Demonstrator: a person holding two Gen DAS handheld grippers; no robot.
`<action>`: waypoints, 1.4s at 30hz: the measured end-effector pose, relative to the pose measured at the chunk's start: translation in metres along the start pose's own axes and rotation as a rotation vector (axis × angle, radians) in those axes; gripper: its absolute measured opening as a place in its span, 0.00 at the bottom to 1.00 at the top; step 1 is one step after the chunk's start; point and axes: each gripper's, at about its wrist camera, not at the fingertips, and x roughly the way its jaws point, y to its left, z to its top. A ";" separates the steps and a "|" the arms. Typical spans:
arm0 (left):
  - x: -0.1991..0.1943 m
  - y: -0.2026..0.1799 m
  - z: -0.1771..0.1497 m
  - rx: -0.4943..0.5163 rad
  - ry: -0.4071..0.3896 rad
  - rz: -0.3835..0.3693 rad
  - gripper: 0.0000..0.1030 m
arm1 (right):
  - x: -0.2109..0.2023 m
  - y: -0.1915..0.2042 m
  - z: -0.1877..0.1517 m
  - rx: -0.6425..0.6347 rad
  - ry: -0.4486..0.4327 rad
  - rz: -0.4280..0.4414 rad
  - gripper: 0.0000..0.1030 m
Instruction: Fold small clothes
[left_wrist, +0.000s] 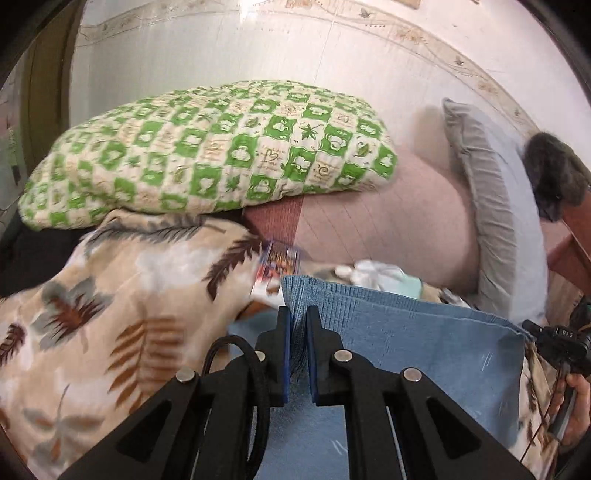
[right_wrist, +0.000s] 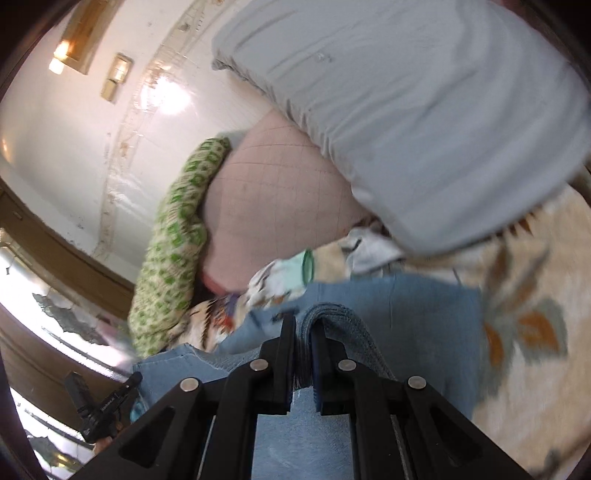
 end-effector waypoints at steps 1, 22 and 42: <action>0.019 -0.001 0.003 -0.007 0.015 0.016 0.07 | 0.015 -0.002 0.008 0.001 0.003 -0.022 0.08; -0.064 0.097 -0.080 -0.341 -0.069 0.085 0.80 | -0.039 -0.062 -0.062 0.092 0.002 -0.168 0.82; -0.030 0.063 -0.202 -0.536 0.250 0.089 0.87 | -0.039 -0.108 -0.157 0.296 0.143 -0.205 0.83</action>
